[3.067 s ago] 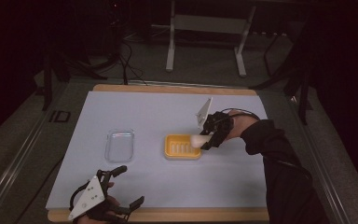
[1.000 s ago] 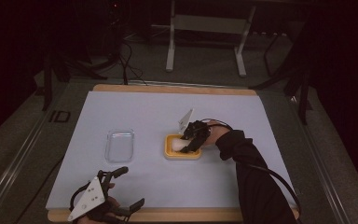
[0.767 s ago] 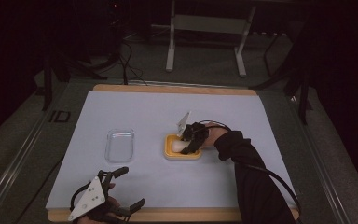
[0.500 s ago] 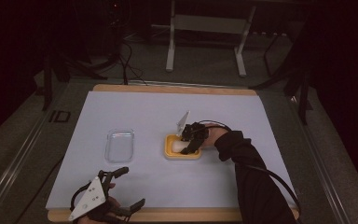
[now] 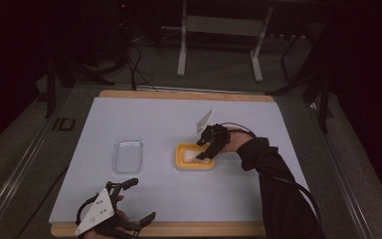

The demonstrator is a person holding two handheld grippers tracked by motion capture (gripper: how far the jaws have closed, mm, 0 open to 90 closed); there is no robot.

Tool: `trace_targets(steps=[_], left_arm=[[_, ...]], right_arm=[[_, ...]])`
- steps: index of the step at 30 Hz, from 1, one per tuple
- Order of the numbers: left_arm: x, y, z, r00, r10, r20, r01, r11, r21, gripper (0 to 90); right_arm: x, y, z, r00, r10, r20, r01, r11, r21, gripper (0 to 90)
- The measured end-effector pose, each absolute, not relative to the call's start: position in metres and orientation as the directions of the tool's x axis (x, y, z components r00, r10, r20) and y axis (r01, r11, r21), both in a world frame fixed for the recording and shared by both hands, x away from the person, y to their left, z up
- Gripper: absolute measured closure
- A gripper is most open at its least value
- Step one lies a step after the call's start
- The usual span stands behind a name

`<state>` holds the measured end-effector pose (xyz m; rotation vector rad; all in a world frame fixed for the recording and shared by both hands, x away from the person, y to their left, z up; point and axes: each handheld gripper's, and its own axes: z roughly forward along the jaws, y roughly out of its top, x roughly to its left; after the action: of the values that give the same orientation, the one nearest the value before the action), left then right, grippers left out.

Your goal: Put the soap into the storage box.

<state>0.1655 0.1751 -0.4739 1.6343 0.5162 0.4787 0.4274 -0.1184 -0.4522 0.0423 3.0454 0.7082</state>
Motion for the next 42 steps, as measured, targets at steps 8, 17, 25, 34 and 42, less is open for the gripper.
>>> trace_targets(steps=[8,17,25,34,42], left_arm=[[0.166,0.175,-0.474,0.808,0.588,0.016,0.057,-0.106,0.993,0.2],[0.167,0.174,-0.474,0.809,0.587,0.011,0.063,-0.106,0.992,0.2],[0.166,0.174,-0.475,0.809,0.588,0.012,0.065,-0.11,0.992,0.2],[0.166,0.174,-0.475,0.809,0.588,0.012,0.065,-0.109,0.992,0.2],[0.166,0.174,-0.475,0.81,0.586,0.014,0.064,-0.112,0.992,0.2]], right_arm=[[0.416,-0.13,-0.436,-0.988,0.152,-0.018,0.131,0.902,0.412,24.8],[0.405,-0.143,-0.432,-0.97,0.239,-0.033,0.199,0.87,0.451,13.1],[0.391,-0.155,-0.43,-0.94,0.337,-0.058,0.263,0.821,0.507,12.9],[0.378,-0.174,-0.425,-0.88,0.472,-0.06,0.354,0.734,0.58,13.1],[0.364,-0.196,-0.424,-0.855,0.511,-0.083,0.355,0.696,0.624,12.7]])
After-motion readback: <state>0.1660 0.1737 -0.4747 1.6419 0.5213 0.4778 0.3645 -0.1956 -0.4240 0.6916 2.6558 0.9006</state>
